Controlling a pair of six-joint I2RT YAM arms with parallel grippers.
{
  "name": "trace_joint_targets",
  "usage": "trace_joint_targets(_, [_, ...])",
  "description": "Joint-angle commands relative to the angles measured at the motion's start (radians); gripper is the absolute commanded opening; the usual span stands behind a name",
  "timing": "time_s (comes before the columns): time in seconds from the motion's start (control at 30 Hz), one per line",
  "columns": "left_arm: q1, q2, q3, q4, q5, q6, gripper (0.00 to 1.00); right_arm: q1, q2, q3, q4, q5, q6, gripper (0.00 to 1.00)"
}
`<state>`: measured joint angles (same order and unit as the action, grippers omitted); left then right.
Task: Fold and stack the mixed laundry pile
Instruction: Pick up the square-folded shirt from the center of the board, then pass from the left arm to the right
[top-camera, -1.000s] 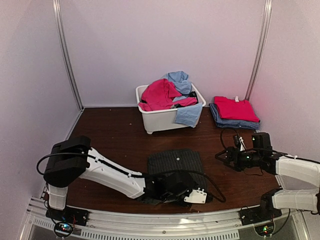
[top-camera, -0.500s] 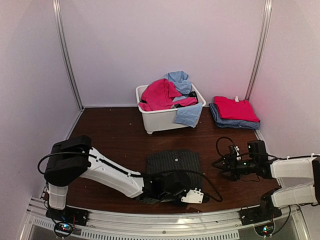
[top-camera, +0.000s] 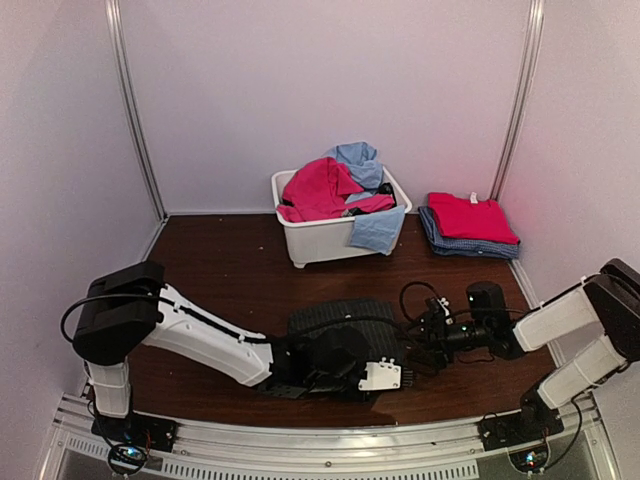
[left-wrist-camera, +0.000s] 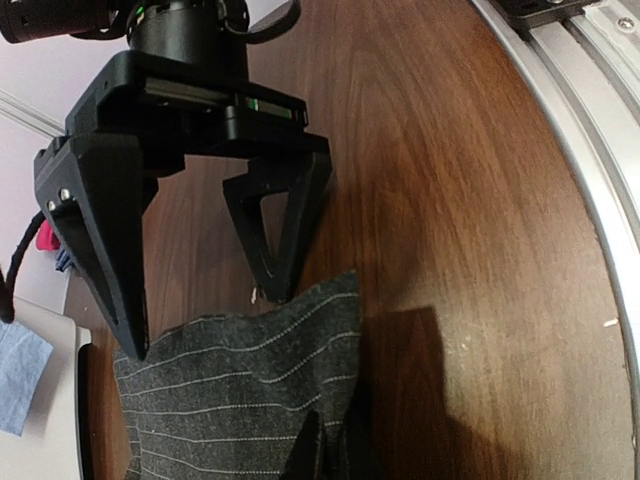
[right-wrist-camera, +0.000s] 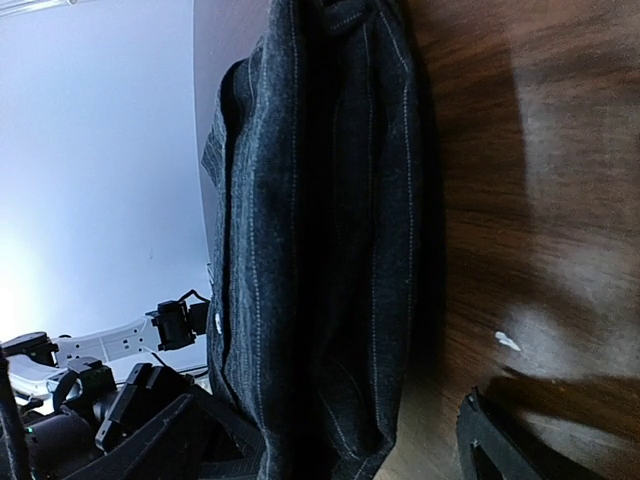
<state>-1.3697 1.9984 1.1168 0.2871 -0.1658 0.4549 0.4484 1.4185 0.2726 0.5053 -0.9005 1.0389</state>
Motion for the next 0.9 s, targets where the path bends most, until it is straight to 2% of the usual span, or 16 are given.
trace_joint_targets(0.0, [-0.002,-0.059,-0.026,0.060,0.027,-0.018,0.00,0.047,0.081,0.040,0.192,-0.012,0.113,0.88])
trace_joint_targets(0.13, [-0.002,-0.075,-0.049,0.076,0.039,-0.015,0.00,0.061,0.185,0.063,0.331,0.019,0.197,0.86])
trace_joint_targets(0.33, [-0.005,-0.124,-0.102,0.097,0.070,-0.002,0.00,0.070,0.356,0.103,0.581,0.005,0.346,0.68])
trace_joint_targets(0.4, [-0.011,-0.137,-0.119,0.104,0.074,0.004,0.00,0.071,0.409,0.117,0.652,0.009,0.387,0.64])
trace_joint_targets(0.63, [-0.033,-0.146,-0.149,0.100,0.089,0.013,0.00,0.077,0.601,0.187,0.832,0.023,0.486,0.54])
trace_joint_targets(0.73, [-0.035,-0.154,-0.165,0.104,0.097,0.013,0.00,0.081,0.641,0.216,0.846,0.020,0.485,0.49])
trace_joint_targets(0.8, [-0.036,-0.158,-0.176,0.114,0.098,0.015,0.00,0.088,0.652,0.236,0.815,0.021,0.459,0.43])
trace_joint_targets(0.83, [-0.036,-0.160,-0.179,0.115,0.094,0.016,0.00,0.090,0.657,0.247,0.807,0.018,0.451,0.37])
trace_joint_targets(0.87, [-0.037,-0.161,-0.179,0.116,0.084,0.013,0.00,0.089,0.660,0.252,0.805,0.015,0.447,0.26])
